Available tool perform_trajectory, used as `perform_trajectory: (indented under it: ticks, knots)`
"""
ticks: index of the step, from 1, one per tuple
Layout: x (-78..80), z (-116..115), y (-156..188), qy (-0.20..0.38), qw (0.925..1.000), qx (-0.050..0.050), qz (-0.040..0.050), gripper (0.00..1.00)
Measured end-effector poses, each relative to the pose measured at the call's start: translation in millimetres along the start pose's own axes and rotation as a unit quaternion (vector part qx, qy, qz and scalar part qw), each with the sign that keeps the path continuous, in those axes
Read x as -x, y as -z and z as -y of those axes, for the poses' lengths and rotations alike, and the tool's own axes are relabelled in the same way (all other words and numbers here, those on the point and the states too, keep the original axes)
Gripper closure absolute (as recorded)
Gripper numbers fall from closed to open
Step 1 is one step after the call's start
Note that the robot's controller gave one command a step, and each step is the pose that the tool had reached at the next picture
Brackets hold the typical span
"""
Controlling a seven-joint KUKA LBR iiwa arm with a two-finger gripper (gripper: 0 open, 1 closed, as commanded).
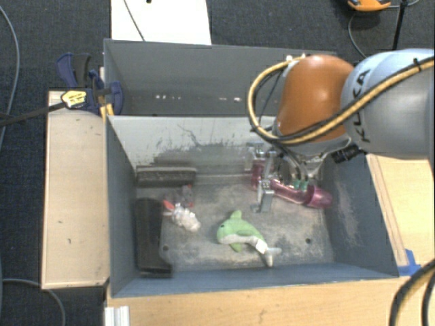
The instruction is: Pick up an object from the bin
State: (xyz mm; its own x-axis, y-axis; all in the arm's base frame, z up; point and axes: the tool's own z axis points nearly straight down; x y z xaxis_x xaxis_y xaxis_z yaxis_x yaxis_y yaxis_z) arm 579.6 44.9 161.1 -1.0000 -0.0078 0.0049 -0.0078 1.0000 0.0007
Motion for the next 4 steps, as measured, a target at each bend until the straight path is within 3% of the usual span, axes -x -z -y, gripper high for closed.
perform_trajectory:
  ticks: [1,2,3,4]
  knots:
    - [1.7,0,5,-0.001,1.0,0.0,0.0041,0.0]
    - [-25.6,10,-32,0.043,0.9991,0.0,0.005,0.0]
    - [-46.4,25,-83,0.042,0.9991,0.0,0.0061,0.0]
    - [-54.6,26,-97,0.101,0.9949,0.0,0.0037,0.0]
